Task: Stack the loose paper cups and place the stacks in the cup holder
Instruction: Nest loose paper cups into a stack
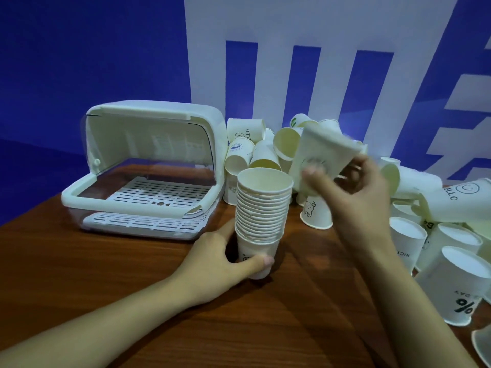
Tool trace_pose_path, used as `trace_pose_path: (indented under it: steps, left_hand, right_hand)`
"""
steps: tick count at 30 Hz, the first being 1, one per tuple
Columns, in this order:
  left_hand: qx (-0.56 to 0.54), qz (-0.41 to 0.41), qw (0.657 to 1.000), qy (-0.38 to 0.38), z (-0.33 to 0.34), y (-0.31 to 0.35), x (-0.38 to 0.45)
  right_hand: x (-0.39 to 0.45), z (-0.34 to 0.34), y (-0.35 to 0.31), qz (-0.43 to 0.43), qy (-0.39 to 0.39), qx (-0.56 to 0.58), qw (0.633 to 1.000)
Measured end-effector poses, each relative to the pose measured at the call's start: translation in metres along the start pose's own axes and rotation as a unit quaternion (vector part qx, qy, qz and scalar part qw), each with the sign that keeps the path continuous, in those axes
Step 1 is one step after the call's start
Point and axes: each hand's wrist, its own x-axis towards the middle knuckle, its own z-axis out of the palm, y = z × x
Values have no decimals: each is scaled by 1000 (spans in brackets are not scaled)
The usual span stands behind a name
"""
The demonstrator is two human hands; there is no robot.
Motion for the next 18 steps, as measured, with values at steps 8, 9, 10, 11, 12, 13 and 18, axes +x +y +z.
trace_pose_path:
  steps: [8,9,10,11,12,13,18]
  left_hand:
    - [-16,17,1000,-21,5,7,-2]
    - [-20,17,999,-20,5,7,-2]
    - [-22,18,999,-20,5,7,-2]
    - [-21,21,999,-19,5,8,-2]
    - [-19,24,999,-19,5,8,-2]
    - [-18,26,999,-19,5,8,-2]
    - [-20,22,999,-24,5,7,-2]
  right_hand:
    - [-17,21,-10,-47,-62,90,993]
    - [-19,25,-6,-47,-70,48,995]
    - [-21,26,-2,-45,-77,18,996]
    - [-21,27,2,-42,-83,8,996]
    - [-21,26,5,-37,-88,12,995]
    - [-21,24,6,-35,-90,18,995]
    - [-13,19,12,-20,-101,43,994]
